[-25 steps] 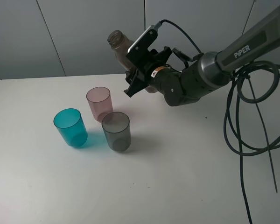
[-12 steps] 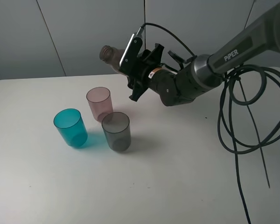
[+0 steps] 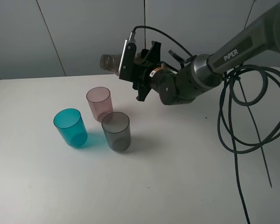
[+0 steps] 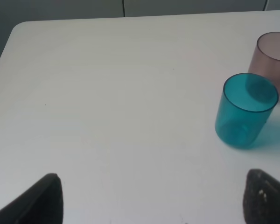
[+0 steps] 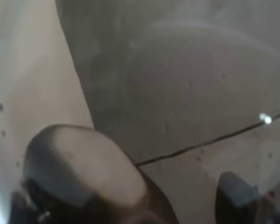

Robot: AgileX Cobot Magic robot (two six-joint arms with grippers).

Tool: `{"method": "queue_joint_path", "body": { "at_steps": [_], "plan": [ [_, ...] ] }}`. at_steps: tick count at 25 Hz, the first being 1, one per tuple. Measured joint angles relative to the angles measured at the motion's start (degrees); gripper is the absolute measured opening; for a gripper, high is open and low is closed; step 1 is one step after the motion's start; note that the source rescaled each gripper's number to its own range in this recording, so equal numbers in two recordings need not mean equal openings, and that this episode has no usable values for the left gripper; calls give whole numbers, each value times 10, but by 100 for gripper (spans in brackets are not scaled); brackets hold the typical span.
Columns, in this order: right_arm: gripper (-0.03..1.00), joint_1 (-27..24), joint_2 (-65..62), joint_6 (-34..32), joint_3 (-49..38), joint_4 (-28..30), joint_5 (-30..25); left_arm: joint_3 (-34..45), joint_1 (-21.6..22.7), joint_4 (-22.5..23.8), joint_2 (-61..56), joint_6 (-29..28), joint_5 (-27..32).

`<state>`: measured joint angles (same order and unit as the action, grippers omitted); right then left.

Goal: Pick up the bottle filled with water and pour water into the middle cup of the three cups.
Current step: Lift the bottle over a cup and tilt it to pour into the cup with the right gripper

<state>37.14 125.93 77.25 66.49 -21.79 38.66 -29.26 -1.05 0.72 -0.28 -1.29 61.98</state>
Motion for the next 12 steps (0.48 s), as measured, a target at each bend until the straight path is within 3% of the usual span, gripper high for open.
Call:
{"method": "queue_joint_path", "body": {
  "at_steps": [12],
  "plan": [
    [0,0,29,4,26,-3,-2,0,0,0,0,0,0]
  ]
}}
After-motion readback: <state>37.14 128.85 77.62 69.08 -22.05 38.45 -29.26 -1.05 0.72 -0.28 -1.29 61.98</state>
